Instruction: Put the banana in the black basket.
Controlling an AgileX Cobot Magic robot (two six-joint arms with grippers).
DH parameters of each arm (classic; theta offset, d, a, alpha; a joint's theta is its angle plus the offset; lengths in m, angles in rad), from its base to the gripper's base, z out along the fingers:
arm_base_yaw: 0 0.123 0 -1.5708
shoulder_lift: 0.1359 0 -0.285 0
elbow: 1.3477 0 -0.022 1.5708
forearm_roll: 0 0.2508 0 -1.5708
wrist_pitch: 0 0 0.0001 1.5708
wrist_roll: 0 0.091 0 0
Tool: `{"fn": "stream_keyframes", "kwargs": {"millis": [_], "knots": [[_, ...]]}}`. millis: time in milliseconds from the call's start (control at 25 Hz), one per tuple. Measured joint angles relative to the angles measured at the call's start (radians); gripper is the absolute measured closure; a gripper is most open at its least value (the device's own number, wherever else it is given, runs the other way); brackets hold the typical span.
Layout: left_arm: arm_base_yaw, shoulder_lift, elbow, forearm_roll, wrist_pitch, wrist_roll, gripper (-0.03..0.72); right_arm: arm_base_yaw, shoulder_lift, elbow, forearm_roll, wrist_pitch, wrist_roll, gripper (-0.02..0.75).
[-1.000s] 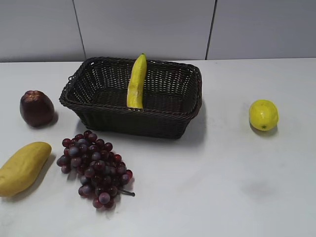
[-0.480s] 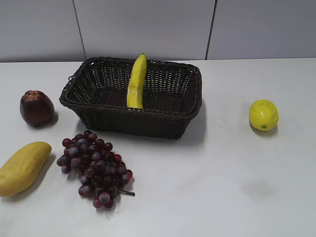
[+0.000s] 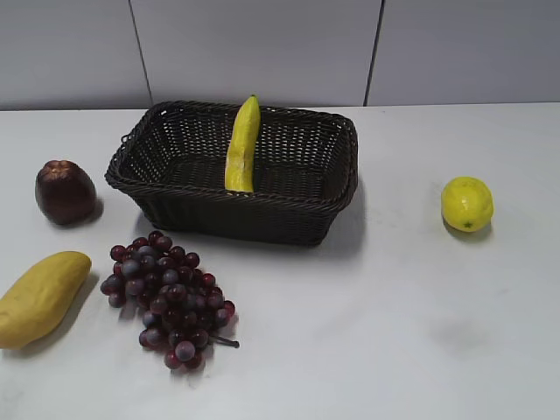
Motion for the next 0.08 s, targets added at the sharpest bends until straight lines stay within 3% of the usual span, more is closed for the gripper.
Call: {"fn": "stream_keyframes", "kwargs": {"millis": [80], "knots": [[0.000, 0.000, 0.000, 0.000, 0.000, 0.000, 0.129, 0.000, 0.000, 0.000, 0.000, 0.000, 0.000, 0.150]]}}
